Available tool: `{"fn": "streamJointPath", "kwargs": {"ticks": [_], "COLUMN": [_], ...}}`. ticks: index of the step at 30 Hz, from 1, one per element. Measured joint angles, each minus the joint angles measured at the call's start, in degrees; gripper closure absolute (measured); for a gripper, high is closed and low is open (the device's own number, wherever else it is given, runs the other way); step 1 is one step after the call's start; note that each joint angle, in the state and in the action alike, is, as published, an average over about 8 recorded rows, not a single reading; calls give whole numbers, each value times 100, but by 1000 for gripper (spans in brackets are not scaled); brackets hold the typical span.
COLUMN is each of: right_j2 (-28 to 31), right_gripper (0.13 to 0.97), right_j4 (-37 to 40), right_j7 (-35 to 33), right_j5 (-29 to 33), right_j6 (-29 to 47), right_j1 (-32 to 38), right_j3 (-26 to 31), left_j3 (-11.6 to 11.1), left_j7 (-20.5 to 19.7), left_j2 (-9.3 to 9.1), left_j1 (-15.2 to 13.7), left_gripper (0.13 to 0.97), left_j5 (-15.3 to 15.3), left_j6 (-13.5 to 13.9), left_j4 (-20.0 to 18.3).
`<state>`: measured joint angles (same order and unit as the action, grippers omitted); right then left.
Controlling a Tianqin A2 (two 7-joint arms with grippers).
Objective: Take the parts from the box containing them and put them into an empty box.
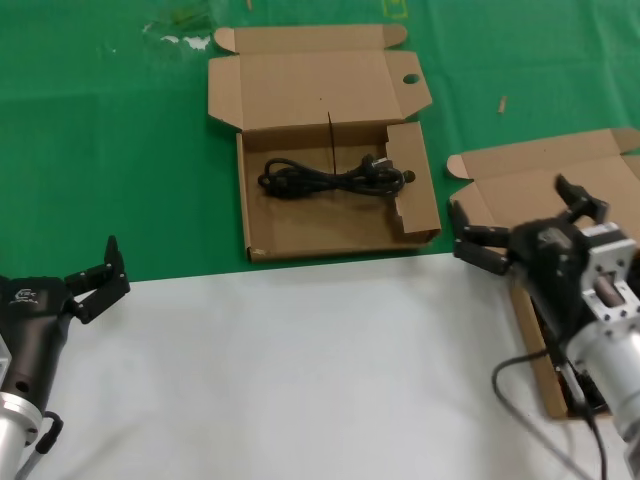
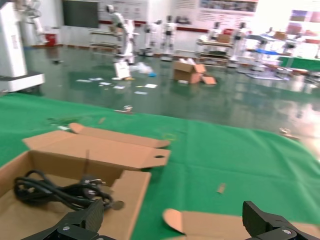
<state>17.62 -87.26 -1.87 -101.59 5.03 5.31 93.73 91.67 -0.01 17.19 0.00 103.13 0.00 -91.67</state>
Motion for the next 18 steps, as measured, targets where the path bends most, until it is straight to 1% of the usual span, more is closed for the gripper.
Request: {"fn": "streamJointPath", "kwargs": {"ticks": [6, 18], "right_j2": [-24, -27], "right_gripper": [129, 129], "right_j4": [-248, -273], "right_j7": [106, 116], "right_j5": [-86, -95], "right_j6": [-282, -310], "right_j1": [-297, -327], "right_j3": [-115, -127], "left_j3": [0, 0], "left_j7": [0, 0], "left_j2": [0, 0], "left_j1": [0, 0], "left_gripper": [132, 132], "left_j5": [1, 0], "left_j6": [0, 0], "left_j4": [0, 0]}}
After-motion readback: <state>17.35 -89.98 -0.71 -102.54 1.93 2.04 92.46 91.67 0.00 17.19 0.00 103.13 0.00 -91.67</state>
